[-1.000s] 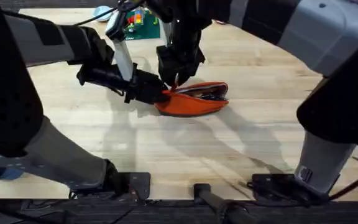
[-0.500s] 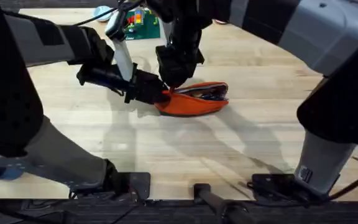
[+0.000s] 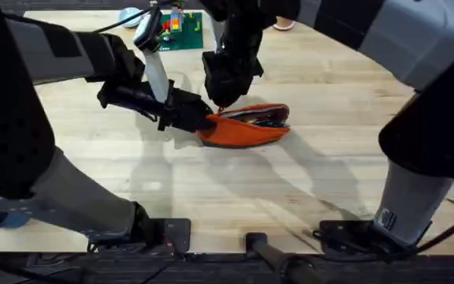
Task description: Unzip the bag, pick up the pens from the table one at a time and place them inside, then zip the bag closed.
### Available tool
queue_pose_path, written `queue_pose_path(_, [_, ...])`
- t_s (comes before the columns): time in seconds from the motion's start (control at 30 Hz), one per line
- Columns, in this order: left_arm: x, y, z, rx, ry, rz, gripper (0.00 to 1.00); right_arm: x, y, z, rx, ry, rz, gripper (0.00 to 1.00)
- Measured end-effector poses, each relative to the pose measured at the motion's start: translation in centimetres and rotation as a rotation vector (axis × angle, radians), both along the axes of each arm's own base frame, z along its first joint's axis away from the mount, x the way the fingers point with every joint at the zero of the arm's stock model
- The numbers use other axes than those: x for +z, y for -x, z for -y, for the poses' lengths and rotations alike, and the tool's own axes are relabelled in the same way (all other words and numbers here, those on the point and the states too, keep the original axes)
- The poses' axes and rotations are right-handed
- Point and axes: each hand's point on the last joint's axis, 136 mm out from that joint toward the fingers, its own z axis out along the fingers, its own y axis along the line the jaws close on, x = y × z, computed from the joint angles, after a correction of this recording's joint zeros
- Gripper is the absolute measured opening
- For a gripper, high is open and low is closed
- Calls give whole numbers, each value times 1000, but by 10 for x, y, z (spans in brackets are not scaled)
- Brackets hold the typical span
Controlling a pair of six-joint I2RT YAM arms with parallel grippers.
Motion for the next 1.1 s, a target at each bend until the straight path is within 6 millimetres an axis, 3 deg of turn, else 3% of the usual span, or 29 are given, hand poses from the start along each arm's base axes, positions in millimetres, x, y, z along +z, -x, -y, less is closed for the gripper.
queue_pose_path(0.3, [1, -1, 0, 2, 4, 4, 43, 17, -2, -1, 20, -12, 21, 34])
queue_pose_path(1.1, [1, -1, 0, 2, 4, 3, 43, 15, 0, 6, 9, 37, 27, 35])
